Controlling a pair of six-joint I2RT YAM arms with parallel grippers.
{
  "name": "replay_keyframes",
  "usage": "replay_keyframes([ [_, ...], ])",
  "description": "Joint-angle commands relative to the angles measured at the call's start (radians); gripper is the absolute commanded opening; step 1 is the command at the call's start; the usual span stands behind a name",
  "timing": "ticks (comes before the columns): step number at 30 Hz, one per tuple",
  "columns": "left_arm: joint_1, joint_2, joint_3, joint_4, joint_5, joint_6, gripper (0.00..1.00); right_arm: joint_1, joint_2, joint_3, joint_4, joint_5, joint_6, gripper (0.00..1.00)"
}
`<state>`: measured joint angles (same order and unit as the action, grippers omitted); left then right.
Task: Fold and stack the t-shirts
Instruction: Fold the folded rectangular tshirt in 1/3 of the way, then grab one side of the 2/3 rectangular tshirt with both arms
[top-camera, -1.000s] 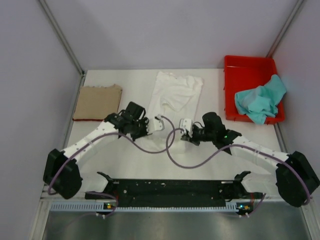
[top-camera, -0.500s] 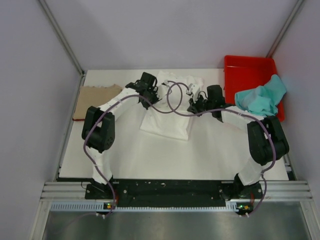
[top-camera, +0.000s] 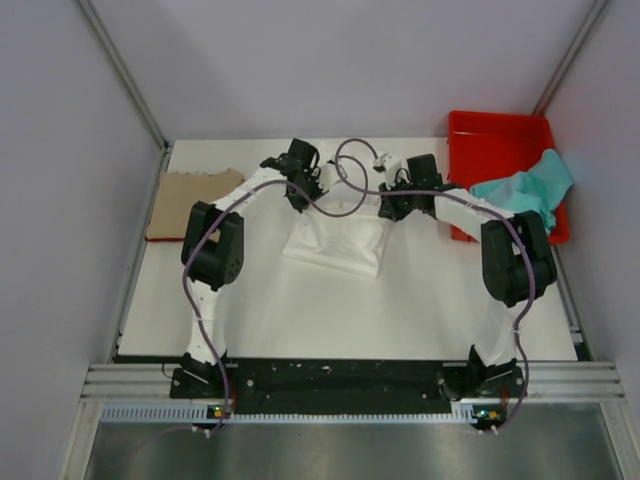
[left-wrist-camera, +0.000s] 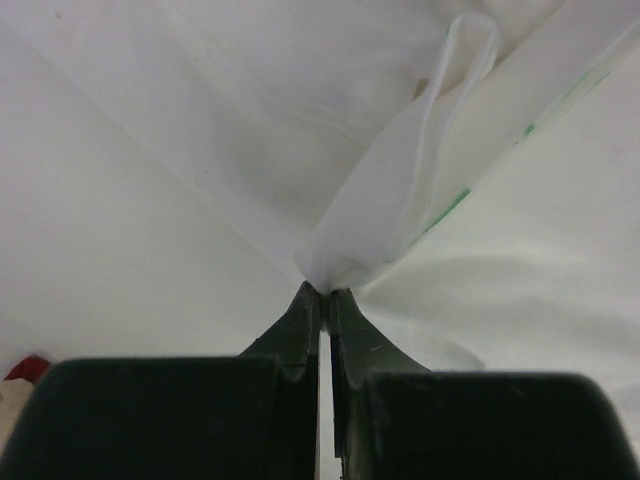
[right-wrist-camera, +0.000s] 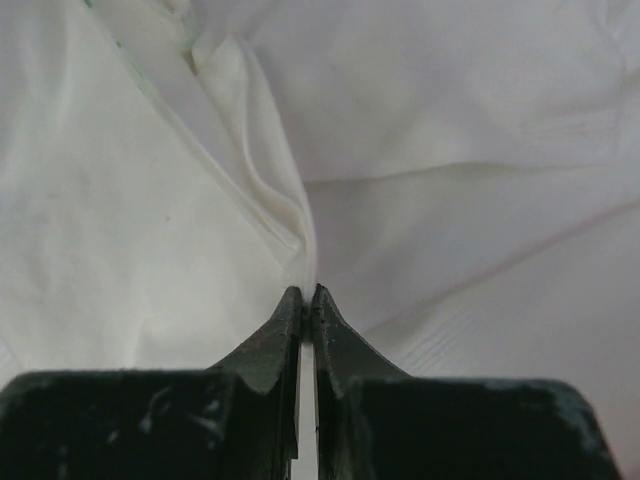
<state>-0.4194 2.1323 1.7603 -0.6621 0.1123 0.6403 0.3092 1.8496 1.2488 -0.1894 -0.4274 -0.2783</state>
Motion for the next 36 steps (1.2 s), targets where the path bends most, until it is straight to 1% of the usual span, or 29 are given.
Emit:
replay_keyframes([
  [1,0.008,0.021,0.076,-0.008,-0.022,-0.024,0.03,-0.041,0.051,0.101,-0.074,0.07,0.102,0.0],
  [3,0.008,0.037,0.083,0.01,-0.045,-0.04,0.14,-0.047,0.083,0.142,-0.087,0.082,0.135,0.01],
  [5,0.014,0.058,0.108,0.036,-0.097,-0.07,0.3,-0.05,0.132,0.204,-0.103,0.123,0.177,0.14],
  [7,0.036,0.113,0.196,0.047,-0.155,-0.12,0.39,-0.07,0.183,0.263,-0.111,0.168,0.233,0.16],
  [8,0.054,0.139,0.255,0.032,-0.164,-0.149,0.42,-0.09,0.192,0.294,-0.114,0.208,0.272,0.19],
  [11,0.117,0.208,0.46,-0.039,-0.158,-0.226,0.46,-0.166,0.232,0.374,-0.13,0.182,0.431,0.25],
  [12,0.129,0.206,0.49,-0.057,-0.143,-0.24,0.47,-0.177,0.226,0.4,-0.146,0.173,0.461,0.28],
  [13,0.139,0.187,0.495,-0.062,-0.117,-0.24,0.48,-0.177,0.206,0.415,-0.168,0.152,0.45,0.29],
  [15,0.142,0.1,0.418,-0.056,-0.009,-0.196,0.49,-0.154,0.127,0.373,-0.168,0.104,0.375,0.33],
  [16,0.139,0.037,0.339,-0.044,0.062,-0.148,0.49,-0.131,0.076,0.33,-0.151,0.084,0.301,0.35],
  [19,0.134,-0.171,0.045,0.018,0.286,0.009,0.49,-0.024,-0.119,0.094,-0.062,0.053,0.028,0.42],
  [20,0.134,-0.223,-0.035,0.01,0.387,0.091,0.5,0.005,-0.185,0.005,-0.027,0.035,-0.063,0.45],
  [22,0.136,-0.323,-0.203,-0.017,0.487,0.244,0.52,0.062,-0.287,-0.139,0.004,0.003,-0.212,0.5],
  [23,0.134,-0.366,-0.297,-0.014,0.509,0.307,0.55,0.083,-0.334,-0.207,0.007,-0.014,-0.273,0.52],
  [25,0.133,-0.423,-0.439,0.033,0.523,0.407,0.58,0.131,-0.398,-0.323,0.027,-0.034,-0.384,0.55],
  [27,0.125,-0.44,-0.508,0.059,0.509,0.482,0.61,0.195,-0.427,-0.417,0.07,-0.008,-0.439,0.56],
  [29,0.111,-0.431,-0.539,0.075,0.488,0.518,0.64,0.263,-0.423,-0.453,0.08,0.07,-0.495,0.56],
  [30,0.105,-0.423,-0.548,0.068,0.478,0.536,0.69,0.289,-0.411,-0.462,0.084,0.094,-0.519,0.57],
  [31,0.096,-0.417,-0.558,0.067,0.474,0.55,0.7,0.306,-0.4,-0.468,0.094,0.117,-0.528,0.57],
  [32,0.084,-0.408,-0.565,0.07,0.461,0.562,0.76,0.314,-0.38,-0.468,0.099,0.128,-0.532,0.57],
  [36,0.05,-0.388,-0.59,0.107,0.397,0.57,0.76,0.321,-0.314,-0.44,0.093,0.159,-0.53,0.56],
])
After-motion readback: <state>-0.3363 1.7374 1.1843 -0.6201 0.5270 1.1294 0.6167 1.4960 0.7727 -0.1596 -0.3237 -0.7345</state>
